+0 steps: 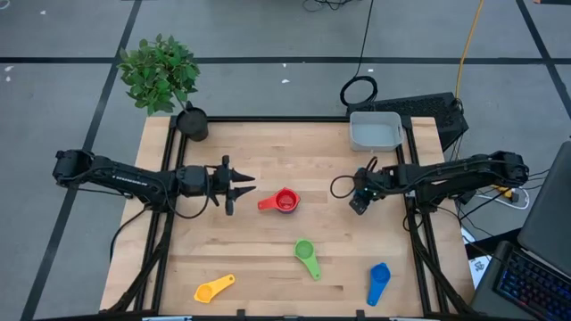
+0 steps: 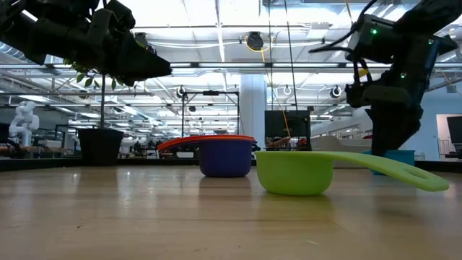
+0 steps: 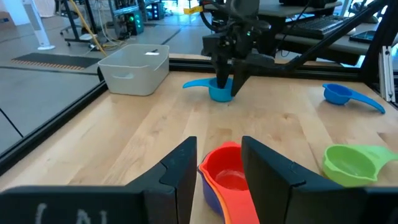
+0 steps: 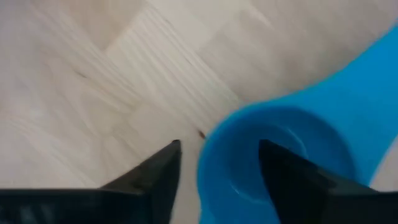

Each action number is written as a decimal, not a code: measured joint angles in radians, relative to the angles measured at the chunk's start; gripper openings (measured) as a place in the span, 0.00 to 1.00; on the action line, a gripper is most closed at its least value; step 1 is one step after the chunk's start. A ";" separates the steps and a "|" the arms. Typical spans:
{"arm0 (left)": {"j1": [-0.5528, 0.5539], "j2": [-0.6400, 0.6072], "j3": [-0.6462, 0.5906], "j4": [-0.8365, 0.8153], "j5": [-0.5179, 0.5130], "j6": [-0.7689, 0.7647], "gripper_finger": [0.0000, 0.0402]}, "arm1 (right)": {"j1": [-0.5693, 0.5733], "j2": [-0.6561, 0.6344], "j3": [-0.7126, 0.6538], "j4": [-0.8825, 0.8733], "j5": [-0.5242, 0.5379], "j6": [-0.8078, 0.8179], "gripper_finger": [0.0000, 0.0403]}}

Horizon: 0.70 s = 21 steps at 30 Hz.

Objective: Nest measuring cups in basket
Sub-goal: Stack the light blue measuring cup on top of the red measuring cup

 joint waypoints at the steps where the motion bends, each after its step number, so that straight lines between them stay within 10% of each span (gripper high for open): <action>1: 0.000 0.000 0.000 0.000 0.000 -0.002 0.33 | 0.000 0.000 0.000 0.021 0.000 -0.011 0.39; 6: 0.000 0.000 0.000 0.000 -0.001 -0.007 0.33 | 0.000 0.000 0.000 0.133 -0.029 -0.098 0.04; 21: 0.000 0.000 0.000 0.001 -0.002 -0.018 0.33 | 0.038 0.000 0.035 0.283 -0.030 -0.337 0.00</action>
